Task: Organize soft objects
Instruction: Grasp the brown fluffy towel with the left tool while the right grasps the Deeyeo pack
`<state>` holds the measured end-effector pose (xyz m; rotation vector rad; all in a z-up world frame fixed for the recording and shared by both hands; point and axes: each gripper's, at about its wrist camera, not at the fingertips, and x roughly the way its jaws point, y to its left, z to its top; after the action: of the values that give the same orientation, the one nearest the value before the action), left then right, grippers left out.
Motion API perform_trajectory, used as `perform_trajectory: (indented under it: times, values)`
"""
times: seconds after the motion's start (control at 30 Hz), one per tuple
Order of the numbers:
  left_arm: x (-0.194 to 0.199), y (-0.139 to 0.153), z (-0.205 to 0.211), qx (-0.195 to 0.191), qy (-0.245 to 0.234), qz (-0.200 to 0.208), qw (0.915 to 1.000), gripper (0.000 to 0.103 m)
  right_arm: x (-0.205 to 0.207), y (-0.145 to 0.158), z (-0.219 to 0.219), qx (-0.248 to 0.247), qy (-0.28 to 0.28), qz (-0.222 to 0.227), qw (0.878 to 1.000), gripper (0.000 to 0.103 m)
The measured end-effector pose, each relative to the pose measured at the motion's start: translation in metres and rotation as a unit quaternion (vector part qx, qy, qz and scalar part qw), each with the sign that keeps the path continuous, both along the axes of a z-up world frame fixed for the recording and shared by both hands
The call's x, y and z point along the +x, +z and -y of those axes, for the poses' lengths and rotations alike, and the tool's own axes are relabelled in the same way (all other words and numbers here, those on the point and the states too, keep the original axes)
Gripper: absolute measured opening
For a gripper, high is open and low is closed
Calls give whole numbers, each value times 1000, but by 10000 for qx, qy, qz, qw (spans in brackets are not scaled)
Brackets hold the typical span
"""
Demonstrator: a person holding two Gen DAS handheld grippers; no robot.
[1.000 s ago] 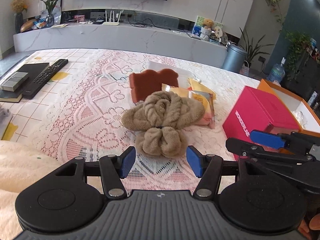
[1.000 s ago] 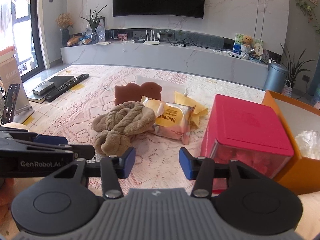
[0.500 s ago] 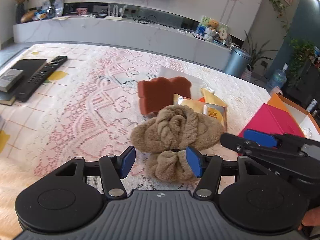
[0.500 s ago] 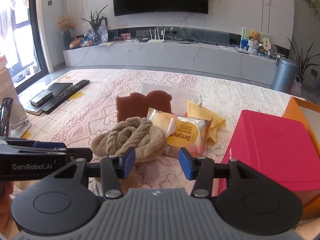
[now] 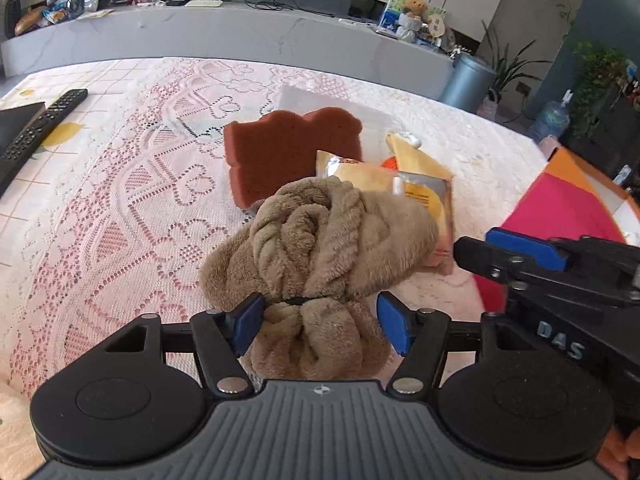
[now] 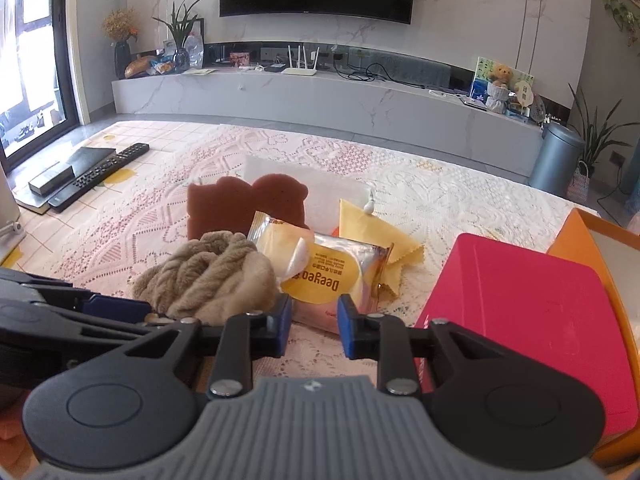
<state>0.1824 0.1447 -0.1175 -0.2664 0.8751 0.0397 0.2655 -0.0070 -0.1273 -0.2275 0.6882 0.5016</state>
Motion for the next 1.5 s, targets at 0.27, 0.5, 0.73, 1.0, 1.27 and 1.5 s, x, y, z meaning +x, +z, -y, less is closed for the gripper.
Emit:
perform_trajectory:
  times: [0.27, 0.5, 0.73, 1.0, 1.27, 1.5]
  values:
    - [8, -6, 1, 324, 248, -90, 9991, 56, 4, 0, -4, -227, 290, -26, 9993, 33]
    - [-8, 11, -6, 369, 440, 282, 9980, 49, 10, 9, -12, -625, 788, -73, 9949, 44]
    - [4, 21, -9, 414, 485, 331, 9974, 49, 32, 20, -33, -1527, 1500, -252, 9765, 68]
    - [14, 10, -9, 390, 489, 282, 9976, 49, 58, 10, -63, -2662, 2738, -249, 9239, 90]
    - [15, 2, -10, 424, 474, 231, 9977, 49, 80, -22, -87, -3266, 3295, -606, 8838, 90]
    - [13, 0, -9, 417, 428, 221, 9980, 49, 85, -36, -96, -3411, 3362, -635, 8755, 90]
